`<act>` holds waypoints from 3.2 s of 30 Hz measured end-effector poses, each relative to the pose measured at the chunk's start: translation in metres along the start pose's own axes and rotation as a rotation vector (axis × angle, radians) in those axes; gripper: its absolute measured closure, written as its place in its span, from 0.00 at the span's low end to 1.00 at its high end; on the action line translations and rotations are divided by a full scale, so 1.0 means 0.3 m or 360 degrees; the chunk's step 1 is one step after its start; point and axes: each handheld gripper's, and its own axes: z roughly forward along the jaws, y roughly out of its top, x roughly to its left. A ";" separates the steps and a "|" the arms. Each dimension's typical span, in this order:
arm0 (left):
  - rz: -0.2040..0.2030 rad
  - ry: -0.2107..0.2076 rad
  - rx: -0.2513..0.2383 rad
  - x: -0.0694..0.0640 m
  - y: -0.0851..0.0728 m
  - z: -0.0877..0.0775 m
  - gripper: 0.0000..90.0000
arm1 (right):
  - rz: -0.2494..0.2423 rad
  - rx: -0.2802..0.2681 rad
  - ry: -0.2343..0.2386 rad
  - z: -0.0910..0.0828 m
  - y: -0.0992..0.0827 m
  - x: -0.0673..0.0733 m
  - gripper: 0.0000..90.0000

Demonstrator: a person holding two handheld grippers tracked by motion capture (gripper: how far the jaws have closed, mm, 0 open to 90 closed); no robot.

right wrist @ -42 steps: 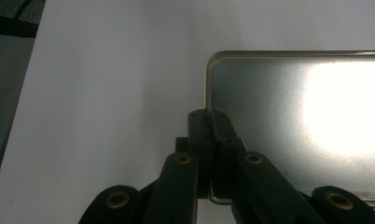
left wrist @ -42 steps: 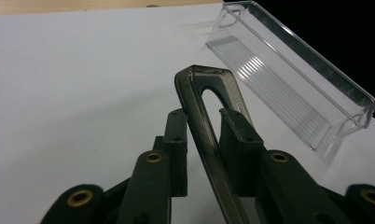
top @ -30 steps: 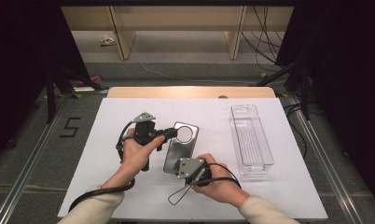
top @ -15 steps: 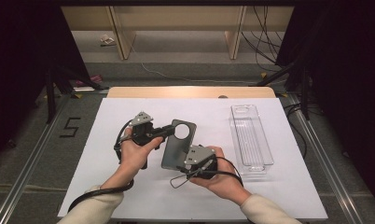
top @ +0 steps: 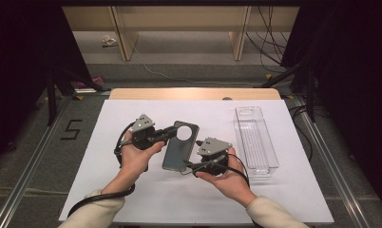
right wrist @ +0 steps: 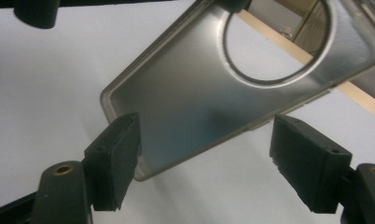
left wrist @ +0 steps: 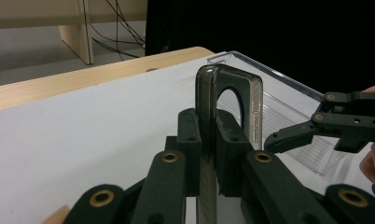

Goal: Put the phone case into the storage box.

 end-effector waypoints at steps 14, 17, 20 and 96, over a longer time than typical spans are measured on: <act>0.0023 0.0020 -0.0073 -0.021 -0.014 -0.014 0.91 | 0.0181 -0.0067 -0.0065 -0.025 -0.003 -0.052 0.30; 0.0027 0.0018 -0.0079 -0.028 -0.018 -0.013 0.91 | 0.0214 -0.0085 -0.0086 -0.034 -0.002 -0.066 0.32; 0.0033 0.0018 -0.0086 -0.035 -0.022 -0.012 0.91 | 0.0248 -0.0119 -0.0121 -0.044 0.001 -0.081 0.36; 0.0218 -0.0016 -0.0043 -0.104 -0.035 0.019 0.68 | 0.0508 -0.0322 -0.0240 -0.107 0.042 -0.142 0.97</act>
